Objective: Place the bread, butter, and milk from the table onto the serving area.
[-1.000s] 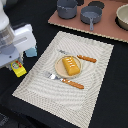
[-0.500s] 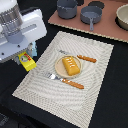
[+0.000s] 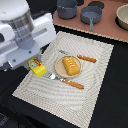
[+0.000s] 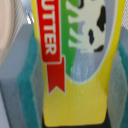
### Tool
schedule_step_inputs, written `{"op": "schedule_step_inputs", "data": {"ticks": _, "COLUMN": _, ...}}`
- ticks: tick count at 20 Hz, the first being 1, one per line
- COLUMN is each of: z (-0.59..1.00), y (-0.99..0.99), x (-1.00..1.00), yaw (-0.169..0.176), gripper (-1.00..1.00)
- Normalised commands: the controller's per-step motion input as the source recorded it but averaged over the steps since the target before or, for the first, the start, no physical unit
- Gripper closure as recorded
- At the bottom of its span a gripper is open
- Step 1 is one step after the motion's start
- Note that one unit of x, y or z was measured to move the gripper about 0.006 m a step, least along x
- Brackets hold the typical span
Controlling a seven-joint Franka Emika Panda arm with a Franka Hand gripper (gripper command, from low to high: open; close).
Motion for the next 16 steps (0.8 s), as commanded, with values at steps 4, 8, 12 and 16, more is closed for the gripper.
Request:
{"op": "schedule_step_inputs", "data": {"ticks": 4, "z": -0.05, "y": -0.35, "x": 0.94, "yaw": -0.015, "gripper": 1.0}}
{"op": "schedule_step_inputs", "data": {"ticks": 8, "z": -0.07, "y": -0.34, "x": 0.94, "yaw": -0.015, "gripper": 1.0}}
{"op": "schedule_step_inputs", "data": {"ticks": 12, "z": -0.16, "y": -0.25, "x": 0.91, "yaw": -0.011, "gripper": 1.0}}
{"op": "schedule_step_inputs", "data": {"ticks": 16, "z": -0.24, "y": -0.18, "x": 0.77, "yaw": -0.008, "gripper": 1.0}}
